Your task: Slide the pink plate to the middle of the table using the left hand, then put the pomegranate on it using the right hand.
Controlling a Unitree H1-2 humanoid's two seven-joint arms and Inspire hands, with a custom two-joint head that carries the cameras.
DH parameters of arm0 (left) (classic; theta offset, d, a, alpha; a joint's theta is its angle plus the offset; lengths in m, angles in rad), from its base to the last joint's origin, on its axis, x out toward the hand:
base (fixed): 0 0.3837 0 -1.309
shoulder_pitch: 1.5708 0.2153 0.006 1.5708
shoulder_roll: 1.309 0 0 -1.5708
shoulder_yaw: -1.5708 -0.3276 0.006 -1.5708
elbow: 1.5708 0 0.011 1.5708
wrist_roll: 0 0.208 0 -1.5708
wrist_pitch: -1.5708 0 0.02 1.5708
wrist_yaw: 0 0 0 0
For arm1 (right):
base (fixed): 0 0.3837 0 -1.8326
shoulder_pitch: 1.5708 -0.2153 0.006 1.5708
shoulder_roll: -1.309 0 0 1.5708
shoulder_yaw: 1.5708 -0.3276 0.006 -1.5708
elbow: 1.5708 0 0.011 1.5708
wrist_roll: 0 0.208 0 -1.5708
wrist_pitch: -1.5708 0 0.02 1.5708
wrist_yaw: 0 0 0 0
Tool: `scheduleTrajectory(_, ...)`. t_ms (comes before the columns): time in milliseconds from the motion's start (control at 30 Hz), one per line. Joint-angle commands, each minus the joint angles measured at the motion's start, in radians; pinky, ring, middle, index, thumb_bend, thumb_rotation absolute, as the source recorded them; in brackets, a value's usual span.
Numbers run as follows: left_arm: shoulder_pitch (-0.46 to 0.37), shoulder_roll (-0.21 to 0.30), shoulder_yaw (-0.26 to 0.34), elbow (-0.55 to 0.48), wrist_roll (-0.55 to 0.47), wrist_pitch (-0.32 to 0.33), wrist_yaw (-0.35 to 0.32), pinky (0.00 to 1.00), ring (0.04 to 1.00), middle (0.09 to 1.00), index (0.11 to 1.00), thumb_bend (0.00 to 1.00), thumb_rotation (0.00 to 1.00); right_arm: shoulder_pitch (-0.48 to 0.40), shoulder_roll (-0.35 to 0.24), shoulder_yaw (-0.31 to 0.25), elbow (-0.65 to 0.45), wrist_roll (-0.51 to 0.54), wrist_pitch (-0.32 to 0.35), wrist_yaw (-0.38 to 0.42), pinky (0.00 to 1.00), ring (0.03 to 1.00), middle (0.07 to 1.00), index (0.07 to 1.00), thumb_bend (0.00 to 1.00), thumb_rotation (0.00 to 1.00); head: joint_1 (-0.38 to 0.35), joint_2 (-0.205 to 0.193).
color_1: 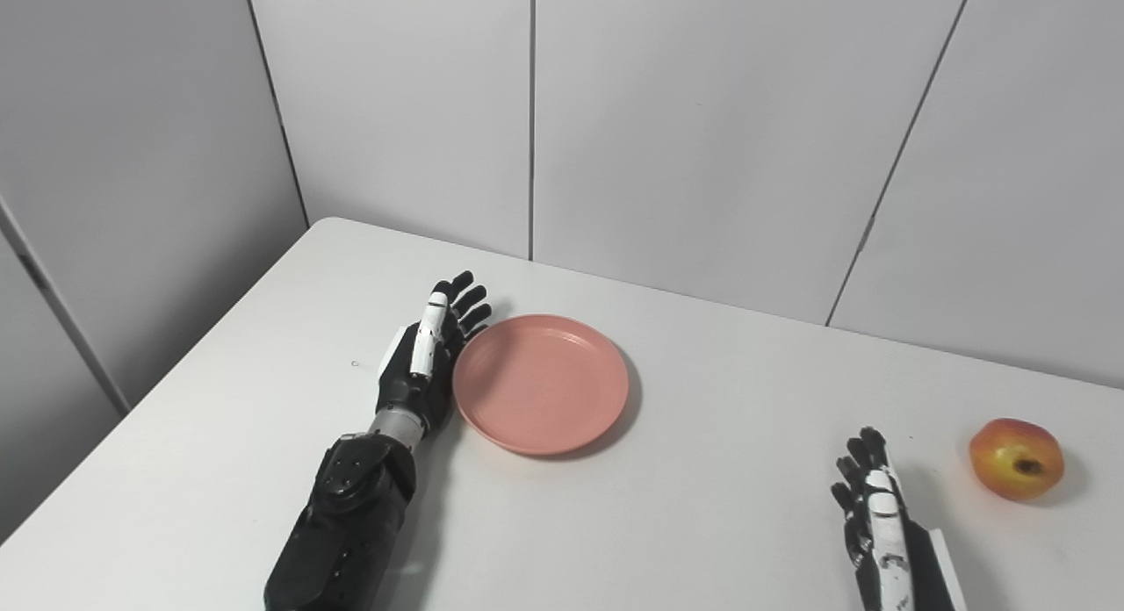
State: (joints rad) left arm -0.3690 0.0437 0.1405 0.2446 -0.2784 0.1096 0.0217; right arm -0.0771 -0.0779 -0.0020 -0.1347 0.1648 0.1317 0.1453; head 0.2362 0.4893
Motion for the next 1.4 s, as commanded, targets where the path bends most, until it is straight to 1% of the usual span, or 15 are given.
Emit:
scheduleTrajectory(0, -0.012, -0.011, -0.019, 0.010, 0.019, 0.010, -0.015, 0.91, 0.911, 0.924, 0.906, 0.41, 1.00, -0.020, 0.006, -0.002, -0.026, -0.001, -0.038, -0.003, 1.00, 1.000, 1.000, 1.000, 0.24, 1.00, -0.011, 0.006)
scheduleTrajectory(100, -0.011, -0.014, -0.046, 0.014, 0.031, 0.004, -0.034, 0.91, 0.912, 0.929, 0.915, 0.41, 1.00, -0.021, 0.010, 0.001, -0.028, -0.008, -0.034, -0.006, 1.00, 1.000, 1.000, 1.000, 0.25, 1.00, -0.032, 0.012)
scheduleTrajectory(133, -0.011, -0.014, -0.051, 0.015, 0.034, 0.006, -0.040, 0.92, 0.916, 0.934, 0.919, 0.42, 1.00, -0.021, 0.012, 0.002, -0.029, -0.008, -0.032, -0.007, 1.00, 1.000, 1.000, 1.000, 0.25, 1.00, -0.032, 0.012)
scheduleTrajectory(333, -0.012, -0.047, -0.076, -0.026, 0.056, 0.064, -0.026, 0.89, 0.904, 0.918, 0.894, 0.40, 1.00, -0.019, 0.025, 0.009, -0.045, -0.025, -0.015, -0.016, 1.00, 1.000, 1.000, 1.000, 0.27, 1.00, -0.066, 0.026)
scheduleTrajectory(500, -0.015, -0.066, -0.098, -0.034, 0.065, 0.084, -0.038, 0.90, 0.909, 0.922, 0.907, 0.40, 1.00, -0.020, 0.031, 0.016, -0.054, -0.037, -0.004, -0.025, 1.00, 1.000, 1.000, 1.000, 0.28, 1.00, -0.092, 0.038)
scheduleTrajectory(600, -0.013, -0.081, -0.109, -0.040, 0.064, 0.096, -0.048, 0.91, 0.916, 0.927, 0.914, 0.40, 1.00, -0.021, 0.033, 0.021, -0.054, -0.042, -0.008, -0.026, 1.00, 1.000, 1.000, 1.000, 0.28, 1.00, -0.113, 0.048)
scheduleTrajectory(633, -0.011, -0.087, -0.114, -0.040, 0.062, 0.095, -0.053, 0.91, 0.918, 0.929, 0.915, 0.40, 1.00, -0.022, 0.033, 0.022, -0.054, -0.042, -0.008, -0.027, 1.00, 1.000, 1.000, 1.000, 0.28, 1.00, -0.113, 0.048)
scheduleTrajectory(733, -0.003, -0.102, -0.128, -0.033, 0.052, 0.076, -0.077, 0.92, 0.929, 0.940, 0.928, 0.40, 1.00, -0.026, 0.039, 0.025, -0.053, -0.046, -0.005, -0.030, 1.00, 1.000, 1.000, 1.000, 0.29, 1.00, -0.143, 0.057)
scheduleTrajectory(900, 0.014, -0.124, -0.143, -0.047, 0.054, 0.082, -0.094, 0.93, 0.929, 0.938, 0.928, 0.42, 1.00, -0.029, 0.044, 0.030, -0.050, -0.052, -0.010, -0.036, 1.00, 1.000, 1.000, 1.000, 0.30, 1.00, -0.172, 0.067)
scheduleTrajectory(1033, 0.028, -0.140, -0.144, -0.061, 0.052, 0.092, -0.096, 0.93, 0.918, 0.931, 0.921, 0.43, 1.00, -0.030, 0.051, 0.034, -0.064, -0.057, 0.003, -0.044, 1.00, 1.000, 1.000, 1.000, 0.30, 1.00, -0.216, 0.084)
scheduleTrajectory(1267, 0.049, -0.150, -0.143, -0.095, 0.045, 0.100, -0.108, 0.92, 0.916, 0.929, 0.922, 0.44, 1.00, -0.036, 0.059, 0.035, -0.071, -0.072, 0.015, -0.054, 1.00, 0.995, 1.000, 1.000, 0.29, 1.00, -0.240, 0.094)
scheduleTrajectory(1367, 0.057, -0.151, -0.144, -0.112, 0.044, 0.106, -0.114, 0.93, 0.920, 0.932, 0.924, 0.43, 1.00, -0.036, 0.063, 0.034, -0.072, -0.073, 0.014, -0.054, 1.00, 1.000, 1.000, 1.000, 0.29, 1.00, -0.266, 0.096)
